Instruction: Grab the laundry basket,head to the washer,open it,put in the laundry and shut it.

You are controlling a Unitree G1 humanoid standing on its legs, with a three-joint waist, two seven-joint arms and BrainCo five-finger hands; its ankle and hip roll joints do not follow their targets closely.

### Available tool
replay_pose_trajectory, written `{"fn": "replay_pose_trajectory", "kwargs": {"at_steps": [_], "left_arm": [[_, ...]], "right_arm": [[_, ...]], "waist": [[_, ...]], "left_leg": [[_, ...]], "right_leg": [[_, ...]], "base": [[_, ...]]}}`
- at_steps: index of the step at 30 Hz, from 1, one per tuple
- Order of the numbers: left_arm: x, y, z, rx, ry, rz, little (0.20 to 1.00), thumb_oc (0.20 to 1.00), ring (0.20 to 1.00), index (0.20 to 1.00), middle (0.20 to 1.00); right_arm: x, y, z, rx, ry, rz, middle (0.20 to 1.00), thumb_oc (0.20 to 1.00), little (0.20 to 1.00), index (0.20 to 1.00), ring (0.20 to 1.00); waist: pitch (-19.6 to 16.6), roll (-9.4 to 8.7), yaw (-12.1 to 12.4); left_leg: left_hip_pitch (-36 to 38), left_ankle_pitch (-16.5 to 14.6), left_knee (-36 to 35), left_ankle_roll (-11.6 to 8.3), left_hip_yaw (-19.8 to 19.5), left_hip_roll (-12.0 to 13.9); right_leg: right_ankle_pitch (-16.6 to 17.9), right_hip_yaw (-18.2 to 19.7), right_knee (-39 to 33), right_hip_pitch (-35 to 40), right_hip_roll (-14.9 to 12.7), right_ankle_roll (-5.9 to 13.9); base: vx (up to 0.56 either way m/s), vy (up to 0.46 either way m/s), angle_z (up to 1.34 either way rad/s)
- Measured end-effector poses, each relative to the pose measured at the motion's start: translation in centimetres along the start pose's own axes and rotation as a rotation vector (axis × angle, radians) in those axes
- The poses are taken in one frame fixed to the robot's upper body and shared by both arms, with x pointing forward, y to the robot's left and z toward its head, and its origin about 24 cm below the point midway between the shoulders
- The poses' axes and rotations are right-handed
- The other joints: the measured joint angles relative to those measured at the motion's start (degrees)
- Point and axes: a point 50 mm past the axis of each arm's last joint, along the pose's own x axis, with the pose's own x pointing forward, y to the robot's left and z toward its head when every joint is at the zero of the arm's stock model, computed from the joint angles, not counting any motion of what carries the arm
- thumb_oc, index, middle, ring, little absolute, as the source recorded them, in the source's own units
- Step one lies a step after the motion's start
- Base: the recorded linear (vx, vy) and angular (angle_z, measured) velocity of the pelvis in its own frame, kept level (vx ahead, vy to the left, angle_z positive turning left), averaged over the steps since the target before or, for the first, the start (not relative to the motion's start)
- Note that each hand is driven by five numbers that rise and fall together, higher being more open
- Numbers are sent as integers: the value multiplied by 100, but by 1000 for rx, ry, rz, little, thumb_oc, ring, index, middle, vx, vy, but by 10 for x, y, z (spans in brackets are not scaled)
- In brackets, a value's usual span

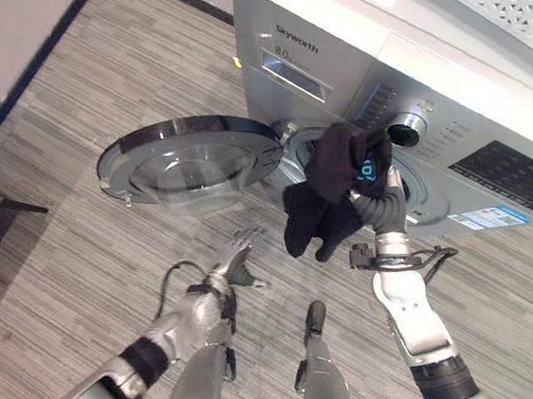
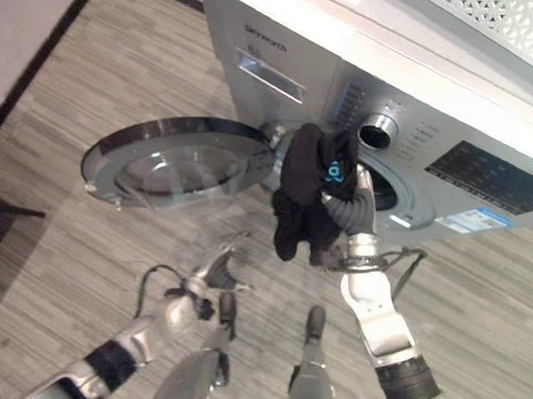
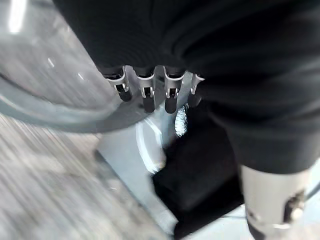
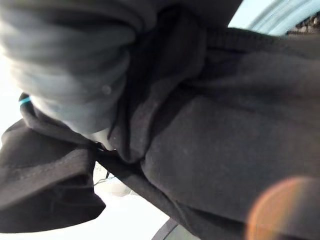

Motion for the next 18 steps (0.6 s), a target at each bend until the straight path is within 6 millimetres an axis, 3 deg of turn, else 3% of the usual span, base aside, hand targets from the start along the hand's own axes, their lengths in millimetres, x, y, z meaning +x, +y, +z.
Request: {"fn": "replay_pose_trajectory", "kwargs": {"at_steps": [2, 4, 7, 12, 18], "left_arm": [[25, -2, 32, -48, -44, 45, 1000, 1000, 1000, 1000, 1000], [42, -11, 41, -88, 30, 27, 1000, 1000, 1000, 1000, 1000], [43, -13, 44, -86, 29, 18, 1000, 1000, 1000, 1000, 1000], [44, 1, 37, -31, 15, 91, 1000, 1000, 1000, 1000, 1000], [45, -13, 58, -245, 42, 60, 1000, 1000, 1000, 1000, 1000]], "right_arm": [[1, 6, 3, 26, -8, -12, 200, 200, 200, 200, 200], [4, 22, 13, 79, -38, 22, 200, 200, 200, 200, 200], [5, 28, 20, 110, -58, 44, 200, 200, 200, 200, 200], [6, 34, 29, 142, -88, 63, 200, 200, 200, 200, 200], [5, 41, 29, 162, -82, 91, 200, 200, 200, 200, 200]], "waist": [[13, -32, -143], [12, -44, -336], [11, -47, -373], [9, -49, -349], [8, -54, -337]], "left_leg": [[-55, 1, 0, 0, -3, -1], [-62, 2, 0, 1, 2, 15], [-48, 1, 0, 1, 45, 36], [-50, 1, 0, 1, 50, 57], [-72, 1, 0, 1, 53, 52]], "right_leg": [[2, -4, 1, -50, 2, -3], [6, -4, 1, -59, 1, -7], [8, 18, 2, -63, 11, -9], [21, 30, 2, -74, 32, -27], [21, 27, 2, -93, 29, -27]], "base": [[0, 0, 0], [-5, -6, -2], [-9, -3, -5], [0, 0, 0], [0, 0, 0]]}}
